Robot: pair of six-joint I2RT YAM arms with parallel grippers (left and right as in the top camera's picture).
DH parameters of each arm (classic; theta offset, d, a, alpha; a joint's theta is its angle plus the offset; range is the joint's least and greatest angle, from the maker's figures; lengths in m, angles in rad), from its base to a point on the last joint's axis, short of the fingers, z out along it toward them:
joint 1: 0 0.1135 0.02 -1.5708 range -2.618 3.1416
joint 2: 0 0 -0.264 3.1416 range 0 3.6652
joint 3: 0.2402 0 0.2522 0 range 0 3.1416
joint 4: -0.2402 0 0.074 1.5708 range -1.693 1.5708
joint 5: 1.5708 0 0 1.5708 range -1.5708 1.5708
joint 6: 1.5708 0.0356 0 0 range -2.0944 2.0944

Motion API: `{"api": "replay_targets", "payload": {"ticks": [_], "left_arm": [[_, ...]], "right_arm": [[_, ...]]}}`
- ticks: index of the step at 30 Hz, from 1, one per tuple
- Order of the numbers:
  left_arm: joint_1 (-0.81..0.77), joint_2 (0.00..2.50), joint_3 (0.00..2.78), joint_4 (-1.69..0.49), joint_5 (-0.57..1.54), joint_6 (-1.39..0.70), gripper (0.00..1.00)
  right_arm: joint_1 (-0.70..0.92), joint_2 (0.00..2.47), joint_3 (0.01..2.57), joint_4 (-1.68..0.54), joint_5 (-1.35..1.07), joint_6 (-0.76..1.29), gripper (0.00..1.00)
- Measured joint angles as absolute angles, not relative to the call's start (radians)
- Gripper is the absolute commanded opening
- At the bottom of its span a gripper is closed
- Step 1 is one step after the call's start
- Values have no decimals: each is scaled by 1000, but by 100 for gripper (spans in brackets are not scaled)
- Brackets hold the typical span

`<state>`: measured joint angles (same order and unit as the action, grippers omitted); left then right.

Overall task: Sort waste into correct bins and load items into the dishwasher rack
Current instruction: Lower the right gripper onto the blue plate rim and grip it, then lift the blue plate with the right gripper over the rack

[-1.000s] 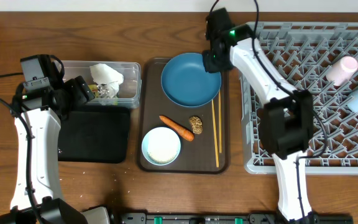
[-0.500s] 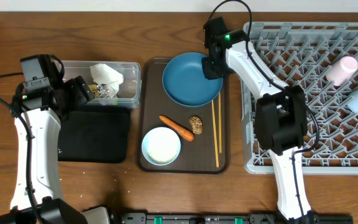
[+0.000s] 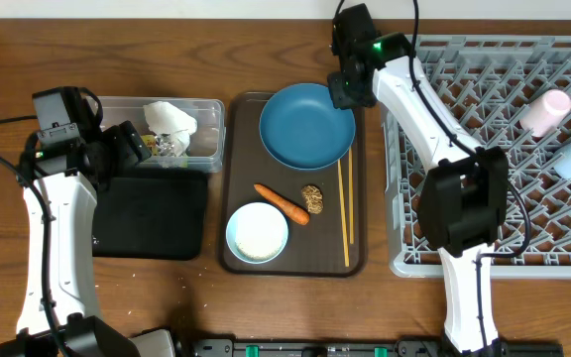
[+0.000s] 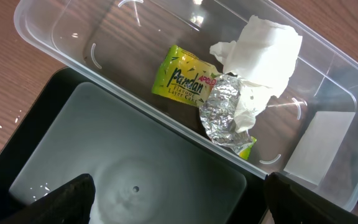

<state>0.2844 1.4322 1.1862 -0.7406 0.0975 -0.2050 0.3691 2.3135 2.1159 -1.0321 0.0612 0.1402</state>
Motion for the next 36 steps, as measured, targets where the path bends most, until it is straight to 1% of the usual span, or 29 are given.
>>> {"api": "replay_targets", "payload": {"ticks": [5,11,13,16,29,36], "left_arm": [[284,1432,1186,-741,97,-205,88],[284,1432,1186,-741,97,-205,88],[284,1432,1186,-741,97,-205,88],[284,1432,1186,-741,97,-205,88],[284,1432,1186,-741,97,-205,88],[284,1432,1186,-741,97,-205,88]], "right_arm": [[362,2352,2116,-1048,65,139,25],[363,2416,2115,-1050,46,136,22],[364,2429,2115,-1050,36,134,16],[365,2440,2115,-1051,29,125,1],[365,2440,2120,-1023,-4,166,1],[365,2438,2200,-1046,23,175,1]]}}
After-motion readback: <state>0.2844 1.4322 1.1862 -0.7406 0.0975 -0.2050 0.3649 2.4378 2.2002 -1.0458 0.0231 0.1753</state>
